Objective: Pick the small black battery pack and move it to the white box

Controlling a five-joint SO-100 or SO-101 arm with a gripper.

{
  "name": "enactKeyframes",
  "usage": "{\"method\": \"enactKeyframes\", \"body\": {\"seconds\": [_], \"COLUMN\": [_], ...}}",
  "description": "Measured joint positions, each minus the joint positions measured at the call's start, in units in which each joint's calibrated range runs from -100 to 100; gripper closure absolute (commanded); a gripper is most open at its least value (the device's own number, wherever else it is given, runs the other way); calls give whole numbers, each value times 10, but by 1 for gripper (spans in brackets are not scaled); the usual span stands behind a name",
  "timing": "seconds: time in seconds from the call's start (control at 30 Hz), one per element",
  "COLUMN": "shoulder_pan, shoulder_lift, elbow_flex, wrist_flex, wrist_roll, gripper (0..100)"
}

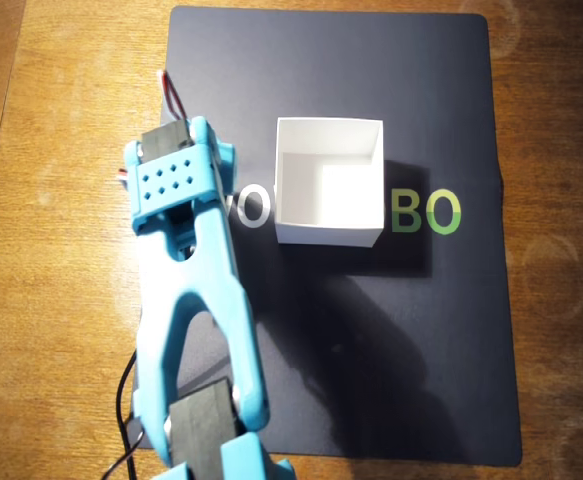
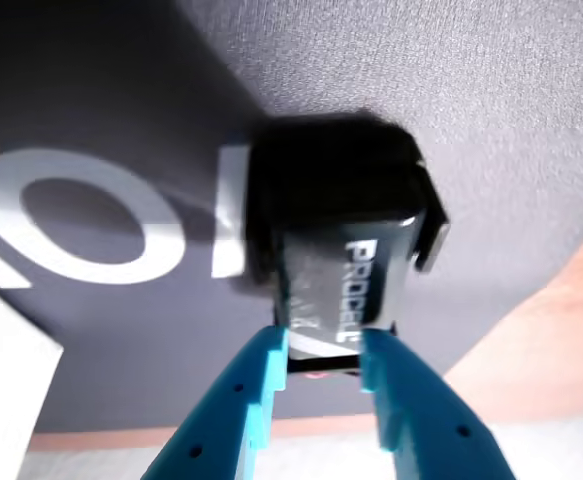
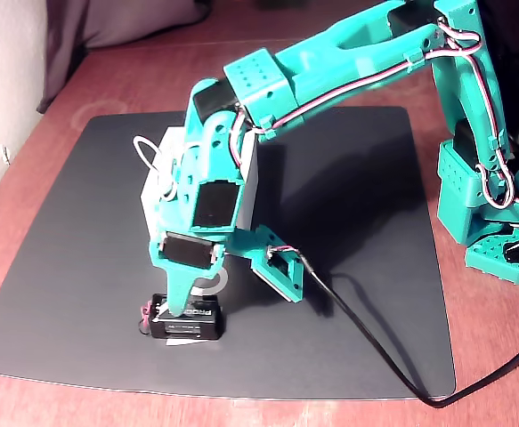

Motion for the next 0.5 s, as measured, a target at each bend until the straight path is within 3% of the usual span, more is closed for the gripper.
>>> {"method": "enactKeyframes", "body": {"seconds": [0.5], "shoulder_pan": [-16], "shoulder_lift": [-21], "elbow_flex": [2], "wrist_flex": [0], "wrist_roll": [1], "gripper": [85]}}
